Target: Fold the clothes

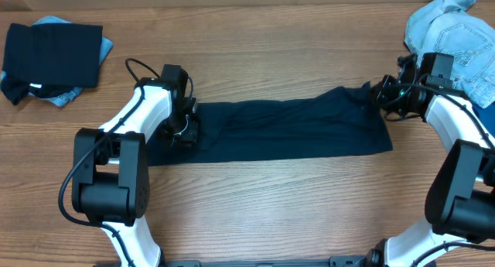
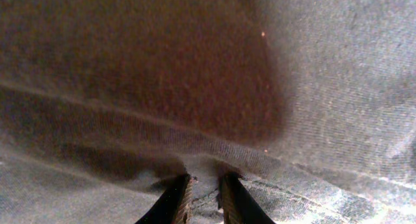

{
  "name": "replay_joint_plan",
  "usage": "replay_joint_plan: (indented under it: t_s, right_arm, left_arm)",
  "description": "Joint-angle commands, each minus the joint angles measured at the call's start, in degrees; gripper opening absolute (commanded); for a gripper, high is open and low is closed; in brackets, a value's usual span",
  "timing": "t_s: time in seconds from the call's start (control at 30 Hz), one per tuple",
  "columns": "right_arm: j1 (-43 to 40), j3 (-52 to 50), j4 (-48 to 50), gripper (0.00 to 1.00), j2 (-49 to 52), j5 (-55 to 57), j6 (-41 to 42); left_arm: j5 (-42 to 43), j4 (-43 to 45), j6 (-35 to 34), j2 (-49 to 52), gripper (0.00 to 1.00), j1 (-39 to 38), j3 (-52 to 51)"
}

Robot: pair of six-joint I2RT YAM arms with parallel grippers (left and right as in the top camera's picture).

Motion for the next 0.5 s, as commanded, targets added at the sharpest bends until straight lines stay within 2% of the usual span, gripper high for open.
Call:
replay_joint_plan:
  t_s: [0.0,0.13,0.23,0.47]
  right_arm:
    - [-1.60,0.26,-3.96,0.04,-3.69,0.31,-0.39]
    - [-2.91,0.26,-8.85,0.04,-7.37,7.61,0.48]
    - [-3.78,0.26,-9.07,0.04,-9.09,10.93,2.62]
    - [-4.35,0.24,-12.79,0.04,-9.38,17.75,4.90]
  left_arm:
    - [-0.37,1.29,-1.22,0.44,0.20,0.11,-0.81]
    - [-0.35,1.29,-1.20,0.44,0.21,0.11,-0.81]
    - [-0.37,1.36,-1.20,0.44,0.21,0.11,-0.81]
    - [-0.35,1.33,-1.22,0.44,0.21,0.11,-0.81]
